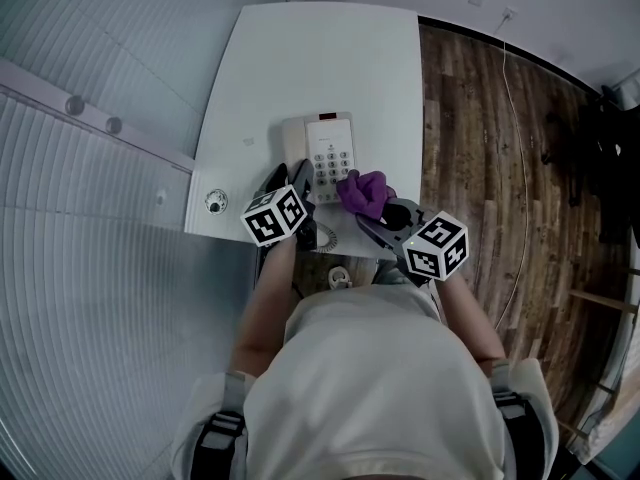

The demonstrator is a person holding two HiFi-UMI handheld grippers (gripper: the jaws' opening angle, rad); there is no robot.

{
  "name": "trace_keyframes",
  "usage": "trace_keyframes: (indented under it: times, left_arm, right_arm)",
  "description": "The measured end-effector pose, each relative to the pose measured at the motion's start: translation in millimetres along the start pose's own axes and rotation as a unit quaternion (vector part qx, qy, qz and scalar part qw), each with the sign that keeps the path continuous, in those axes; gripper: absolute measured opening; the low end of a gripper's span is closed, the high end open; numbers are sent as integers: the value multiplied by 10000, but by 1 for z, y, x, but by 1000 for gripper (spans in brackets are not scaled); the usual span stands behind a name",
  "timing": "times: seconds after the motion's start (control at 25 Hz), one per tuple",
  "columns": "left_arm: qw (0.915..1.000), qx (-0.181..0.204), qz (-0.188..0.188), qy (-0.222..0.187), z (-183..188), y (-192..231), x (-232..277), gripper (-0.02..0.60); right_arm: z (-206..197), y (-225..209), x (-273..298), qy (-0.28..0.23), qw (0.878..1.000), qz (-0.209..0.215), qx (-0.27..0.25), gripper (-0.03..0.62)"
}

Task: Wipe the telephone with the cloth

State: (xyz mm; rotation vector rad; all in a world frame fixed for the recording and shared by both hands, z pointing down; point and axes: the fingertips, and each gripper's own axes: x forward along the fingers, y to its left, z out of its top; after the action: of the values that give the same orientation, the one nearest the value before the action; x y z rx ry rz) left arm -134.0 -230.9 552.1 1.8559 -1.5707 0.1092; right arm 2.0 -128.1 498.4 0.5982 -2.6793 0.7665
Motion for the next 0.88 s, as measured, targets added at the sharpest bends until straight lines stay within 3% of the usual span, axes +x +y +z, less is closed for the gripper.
trace_keyframes:
  times: [0.4,0.6,0.88]
  left_arm:
    - [9994,-292,-56,-170,-9,-3,-41,225]
    - [9994,-254,-195,-145,-20,-9,-60,214]
    - [9993,-126,-315,-136,-31,-19,-89,119]
  right_arm:
    - [2,8,0,-144,9998,-141,-17,124]
    - [2,16,2,-214,9992,-295,-181,124]
    - [5,23,3,-421,9972,-581,-219,124]
